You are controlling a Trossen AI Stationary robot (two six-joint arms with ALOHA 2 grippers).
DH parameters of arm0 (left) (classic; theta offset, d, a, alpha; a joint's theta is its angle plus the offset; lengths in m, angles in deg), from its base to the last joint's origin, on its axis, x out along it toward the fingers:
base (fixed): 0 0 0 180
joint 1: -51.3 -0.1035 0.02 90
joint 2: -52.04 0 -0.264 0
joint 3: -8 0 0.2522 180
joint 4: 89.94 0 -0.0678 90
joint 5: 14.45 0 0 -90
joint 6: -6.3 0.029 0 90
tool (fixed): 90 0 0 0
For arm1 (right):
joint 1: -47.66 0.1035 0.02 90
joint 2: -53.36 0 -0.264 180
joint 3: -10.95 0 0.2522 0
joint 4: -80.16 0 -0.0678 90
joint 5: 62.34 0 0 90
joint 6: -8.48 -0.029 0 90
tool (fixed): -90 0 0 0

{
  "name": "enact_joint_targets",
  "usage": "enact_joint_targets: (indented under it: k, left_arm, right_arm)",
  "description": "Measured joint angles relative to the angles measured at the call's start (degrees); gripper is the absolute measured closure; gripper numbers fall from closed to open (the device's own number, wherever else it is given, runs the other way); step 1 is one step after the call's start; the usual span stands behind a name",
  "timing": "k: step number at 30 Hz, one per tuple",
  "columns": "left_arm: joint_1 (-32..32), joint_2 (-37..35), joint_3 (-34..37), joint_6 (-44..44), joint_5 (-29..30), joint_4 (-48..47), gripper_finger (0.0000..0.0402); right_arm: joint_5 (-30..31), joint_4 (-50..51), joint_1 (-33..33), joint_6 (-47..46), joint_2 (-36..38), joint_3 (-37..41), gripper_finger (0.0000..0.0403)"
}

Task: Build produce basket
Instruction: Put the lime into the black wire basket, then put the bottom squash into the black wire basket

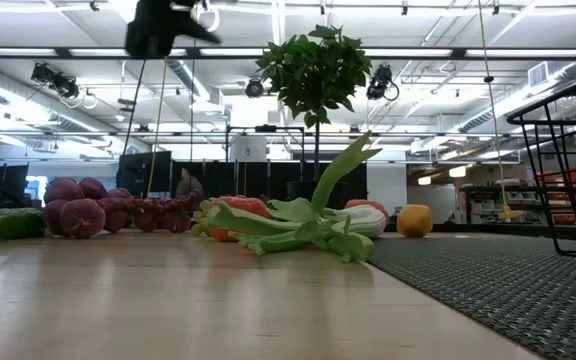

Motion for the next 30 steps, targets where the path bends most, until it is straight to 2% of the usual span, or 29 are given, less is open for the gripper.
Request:
enact_joint_targets:
  k: [3,7,14,19,25,30]
  left_arm:
    - [-1.6,0.3,0.1,-2.2,-0.2,-7.6,0.0199]
    - [-5.3,0.9,0.1,-2.2,-0.5,-11.8,0.02]
    - [-11.0,2.6,0.0,4.1,-4.3,-8.8,0.0198]
    - [-12.0,3.7,0.0,5.5,-6.7,-2.6,0.0206]
    - [-12.6,4.5,0.0,7.1,-6.5,7.4,0.0211]
    - [-13.7,4.6,0.0,12.3,-6.1,6.3,0.02]
  right_arm:
    - [-3.0,0.1,2.1,-2.2,-2.3,0.0,0.0115]
    - [-3.1,0.4,5.0,-7.2,-4.6,0.0,0.0076]
    - [-3.1,3.3,8.1,-13.0,-5.2,0.0,0.0009]
    - [-3.2,4.5,8.4,-16.3,-3.4,0.0,0.0011]
    - [1.6,3.2,9.4,-20.6,-1.7,0.0,0.001]
    - [6.6,3.0,9.5,-22.5,-0.7,0.0,0.001]
